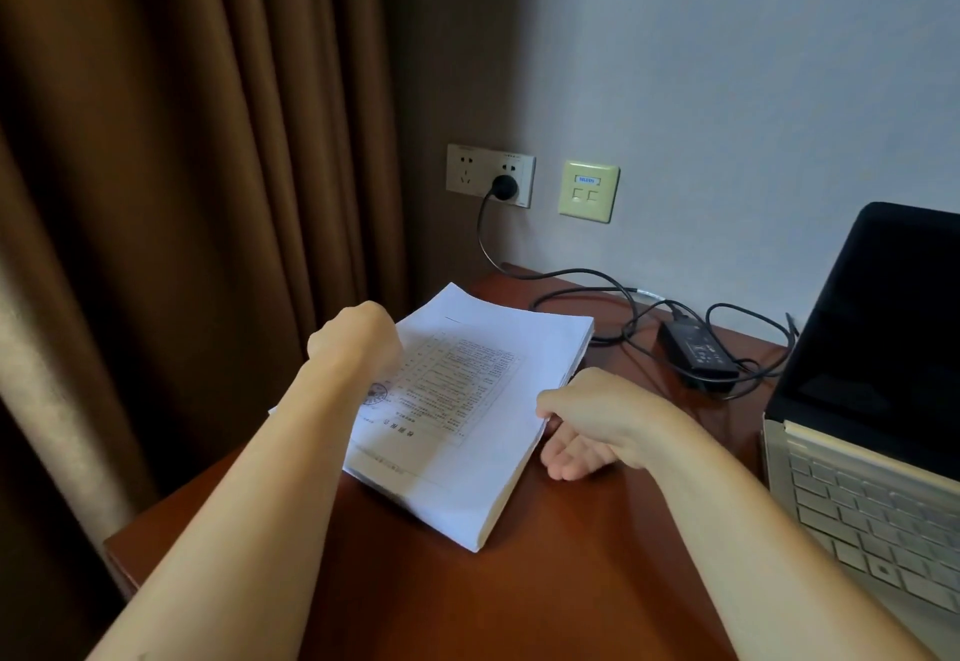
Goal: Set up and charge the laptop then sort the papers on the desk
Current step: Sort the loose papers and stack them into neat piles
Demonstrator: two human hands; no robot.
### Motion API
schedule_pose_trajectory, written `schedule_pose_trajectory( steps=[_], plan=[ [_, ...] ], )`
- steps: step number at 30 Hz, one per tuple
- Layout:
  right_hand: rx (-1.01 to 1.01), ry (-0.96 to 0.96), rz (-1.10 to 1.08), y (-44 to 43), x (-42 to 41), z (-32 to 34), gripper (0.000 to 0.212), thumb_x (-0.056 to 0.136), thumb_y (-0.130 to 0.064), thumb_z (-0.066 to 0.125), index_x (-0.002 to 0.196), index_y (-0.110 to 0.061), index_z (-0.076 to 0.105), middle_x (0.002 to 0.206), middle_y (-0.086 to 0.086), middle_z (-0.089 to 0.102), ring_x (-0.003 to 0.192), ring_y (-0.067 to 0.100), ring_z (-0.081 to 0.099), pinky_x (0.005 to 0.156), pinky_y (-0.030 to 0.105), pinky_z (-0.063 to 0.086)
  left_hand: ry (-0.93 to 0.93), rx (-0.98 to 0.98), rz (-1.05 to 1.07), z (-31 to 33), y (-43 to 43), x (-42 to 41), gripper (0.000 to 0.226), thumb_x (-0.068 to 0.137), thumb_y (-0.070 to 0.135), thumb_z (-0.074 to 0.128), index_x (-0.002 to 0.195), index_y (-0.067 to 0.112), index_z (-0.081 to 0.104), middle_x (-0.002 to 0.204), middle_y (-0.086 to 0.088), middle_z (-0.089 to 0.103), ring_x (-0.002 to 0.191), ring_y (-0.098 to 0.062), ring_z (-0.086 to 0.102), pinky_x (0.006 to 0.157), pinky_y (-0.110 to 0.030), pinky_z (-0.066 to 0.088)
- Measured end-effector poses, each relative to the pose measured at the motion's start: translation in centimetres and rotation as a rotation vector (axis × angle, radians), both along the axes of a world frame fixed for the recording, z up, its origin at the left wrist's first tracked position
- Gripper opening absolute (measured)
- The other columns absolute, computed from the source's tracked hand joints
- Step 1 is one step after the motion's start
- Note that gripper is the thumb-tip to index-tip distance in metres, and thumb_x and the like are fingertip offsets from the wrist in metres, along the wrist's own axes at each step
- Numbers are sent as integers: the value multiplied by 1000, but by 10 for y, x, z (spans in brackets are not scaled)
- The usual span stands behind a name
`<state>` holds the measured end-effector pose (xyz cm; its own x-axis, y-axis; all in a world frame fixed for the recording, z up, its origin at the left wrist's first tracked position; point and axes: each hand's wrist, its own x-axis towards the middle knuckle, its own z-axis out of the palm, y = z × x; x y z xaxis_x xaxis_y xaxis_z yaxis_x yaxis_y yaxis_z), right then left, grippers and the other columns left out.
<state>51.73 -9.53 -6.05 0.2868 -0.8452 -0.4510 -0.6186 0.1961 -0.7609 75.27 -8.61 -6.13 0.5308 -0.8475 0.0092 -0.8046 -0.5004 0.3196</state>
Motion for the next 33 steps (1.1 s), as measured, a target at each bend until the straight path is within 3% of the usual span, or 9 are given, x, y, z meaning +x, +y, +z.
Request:
schedule_pose_trajectory(
  steps=[5,8,12,16,22,26,29,31,33],
  plan=[
    [-75,132,8,-3,-1,-2,21,89,-17,55,95,3,62,71,16,68,42,16,59,38,20,45,-39,-14,18,-1,-2,1,12,81,0,51,80,11,53,75,-3,54,60,-20,46,60,-33,38],
    [-140,144,-15,-5,-2,-4,15,83,-16,61,88,-2,60,64,12,65,40,16,52,38,19,40,-53,-37,16,-3,-3,0,19,81,1,52,92,12,63,79,-2,57,63,-21,47,61,-33,37],
    [-273,167,-19,-10,-7,-5,20,82,-25,65,86,-5,65,61,5,70,47,18,56,44,22,41,-81,-142,-58,-6,-6,-6,26,86,6,57,98,29,59,110,-3,69,94,-28,60,74,-37,48],
    [-383,117,-80,-17,-14,0,28,84,-33,63,85,-5,70,62,5,72,51,22,57,45,24,38,-79,-252,-156,-10,-11,-21,36,94,21,62,129,29,66,126,2,67,113,-25,62,87,-37,53],
    [-482,73,-173,-9,-36,18,27,87,-28,59,83,-4,70,65,7,73,58,30,64,45,26,40,-43,-319,-286,-2,-3,-72,23,96,32,57,112,34,73,108,6,73,95,-22,67,81,-35,58],
    [-566,137,-249,15,-72,21,30,89,-29,58,80,-3,71,59,3,71,48,16,63,46,22,42,-36,-293,-423,6,6,-126,23,93,30,54,102,32,76,102,3,75,91,-27,67,79,-33,56],
    [-645,233,-330,37,-119,23,32,84,-30,58,68,-4,67,58,8,69,59,25,69,62,33,58,-40,-315,-533,17,18,-178,20,92,34,58,99,30,76,101,0,75,97,-30,66,76,-31,47],
    [-694,270,-395,55,-154,24,34,78,-36,56,66,-5,63,59,10,68,62,30,68,67,43,60,-48,-314,-624,23,28,-218,18,90,34,60,98,30,76,101,0,75,98,-29,67,75,-31,46],
    [-722,328,-456,74,-191,23,36,79,-37,55,64,-6,64,57,7,67,61,26,66,66,41,60,-55,-302,-729,30,38,-263,18,89,34,60,96,28,76,100,-1,75,97,-30,68,76,-32,48]
  ],
)
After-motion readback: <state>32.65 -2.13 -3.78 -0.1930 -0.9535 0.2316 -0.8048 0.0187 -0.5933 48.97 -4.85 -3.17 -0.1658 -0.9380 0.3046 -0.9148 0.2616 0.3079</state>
